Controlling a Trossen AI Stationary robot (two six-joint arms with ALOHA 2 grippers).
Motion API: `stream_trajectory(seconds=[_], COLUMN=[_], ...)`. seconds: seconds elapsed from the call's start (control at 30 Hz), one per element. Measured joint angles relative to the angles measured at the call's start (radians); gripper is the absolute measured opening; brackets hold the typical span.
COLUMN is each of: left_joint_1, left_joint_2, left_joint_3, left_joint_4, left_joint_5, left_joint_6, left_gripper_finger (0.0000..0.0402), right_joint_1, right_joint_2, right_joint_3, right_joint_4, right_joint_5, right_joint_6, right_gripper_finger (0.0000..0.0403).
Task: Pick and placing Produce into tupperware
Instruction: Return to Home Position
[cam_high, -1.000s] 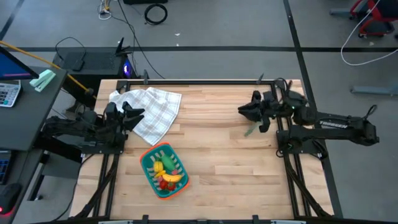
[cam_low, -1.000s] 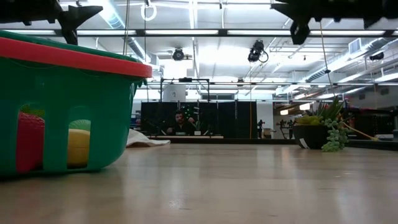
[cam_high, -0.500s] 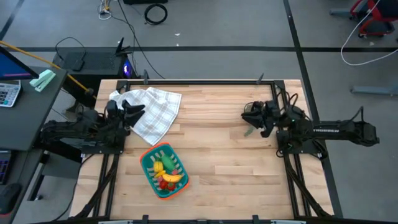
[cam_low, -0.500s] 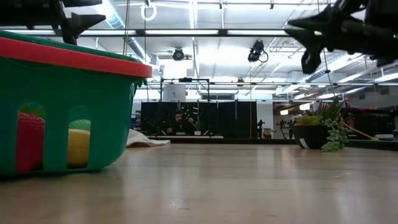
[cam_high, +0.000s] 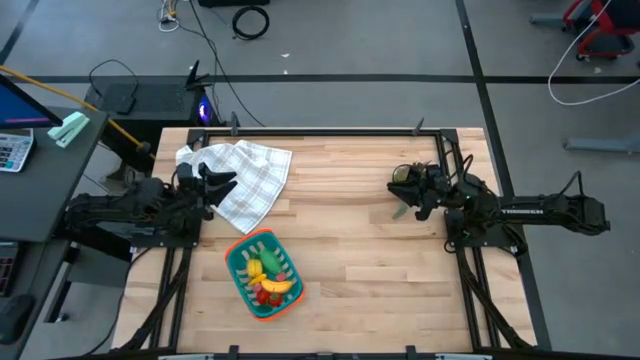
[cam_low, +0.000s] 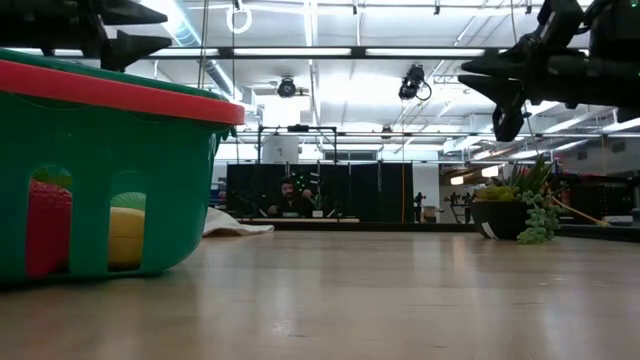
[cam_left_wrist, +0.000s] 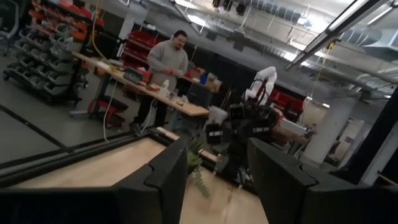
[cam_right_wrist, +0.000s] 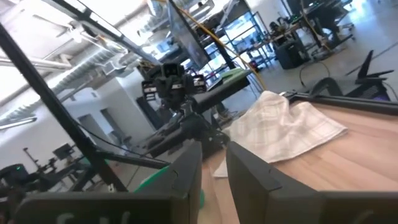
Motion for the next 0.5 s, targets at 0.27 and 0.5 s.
stream_trajectory(seconds=[0.27, 0.5], left_joint_1=[0.0, 0.0], left_joint_2=[0.001, 0.052], left_joint_3=[0.0, -0.002], left_joint_4=[-0.017, -0.041], left_joint_5=[0.0, 0.004], left_joint_6=[-0.009, 0.032], left_gripper_finger=[0.0181, 0.0174], right_joint_1=[0.0, 0.0], right_joint_2=[0.0, 0.0], right_joint_3=[0.006, 0.007], right_joint_4=[-0.002, -0.007], right_joint_5=[0.016, 0.016], right_joint_6=[-0.026, 0.032], right_gripper_finger=[0.0082, 0.0082])
